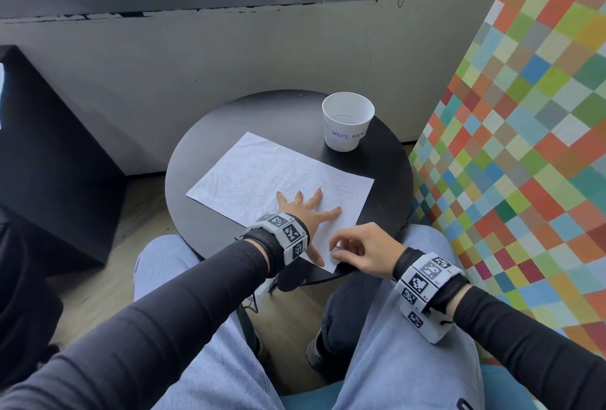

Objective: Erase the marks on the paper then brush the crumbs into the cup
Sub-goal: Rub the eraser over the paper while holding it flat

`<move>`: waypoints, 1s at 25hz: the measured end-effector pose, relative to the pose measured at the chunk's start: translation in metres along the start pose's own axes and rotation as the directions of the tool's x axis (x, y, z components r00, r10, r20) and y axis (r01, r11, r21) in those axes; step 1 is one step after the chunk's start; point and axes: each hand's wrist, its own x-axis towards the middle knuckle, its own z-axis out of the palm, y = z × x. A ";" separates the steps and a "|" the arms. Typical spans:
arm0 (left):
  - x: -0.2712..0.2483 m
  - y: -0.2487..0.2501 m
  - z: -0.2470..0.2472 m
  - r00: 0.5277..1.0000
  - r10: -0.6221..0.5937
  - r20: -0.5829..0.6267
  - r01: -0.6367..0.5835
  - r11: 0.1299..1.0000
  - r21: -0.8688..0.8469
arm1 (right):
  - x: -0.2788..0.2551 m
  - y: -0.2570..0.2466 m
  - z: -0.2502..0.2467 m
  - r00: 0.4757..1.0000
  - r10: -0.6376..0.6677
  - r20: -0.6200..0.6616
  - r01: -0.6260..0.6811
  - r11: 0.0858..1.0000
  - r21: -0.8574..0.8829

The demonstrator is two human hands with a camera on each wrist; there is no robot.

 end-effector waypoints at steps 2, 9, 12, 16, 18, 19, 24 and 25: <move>0.000 0.000 -0.001 1.000 -0.003 0.007 0.003 1.000 0.004 | 0.000 -0.001 0.002 0.998 -0.011 0.055 0.010 1.000 0.017; -0.001 0.000 -0.004 1.000 0.002 0.016 -0.002 1.000 0.024 | -0.002 -0.002 0.003 0.996 -0.015 0.085 0.011 0.999 0.045; 0.001 -0.008 -0.013 0.999 0.031 0.043 -0.033 0.998 0.046 | -0.001 0.002 -0.002 0.998 0.043 -0.051 -0.041 0.998 0.051; 0.002 -0.007 -0.013 0.999 0.032 0.027 -0.034 0.993 0.111 | 0.001 0.000 -0.001 0.984 0.066 -0.163 -0.056 0.996 0.070; 0.003 -0.006 -0.010 0.999 0.037 0.005 -0.037 0.991 0.129 | 0.002 -0.001 0.004 0.989 0.057 -0.133 -0.052 0.998 0.038; 0.003 -0.006 -0.009 0.999 0.041 0.002 -0.041 0.991 0.129 | 0.002 -0.001 0.006 0.994 0.046 -0.098 -0.044 0.999 0.016; 0.003 -0.006 -0.009 1.000 0.031 0.000 -0.030 0.991 0.128 | 0.002 -0.002 0.010 0.999 -0.013 0.037 0.013 1.000 0.014; 0.004 -0.006 -0.009 0.999 0.032 0.000 -0.031 0.991 0.128 | 0.002 -0.002 0.010 1.000 -0.011 -0.007 0.011 1.000 0.001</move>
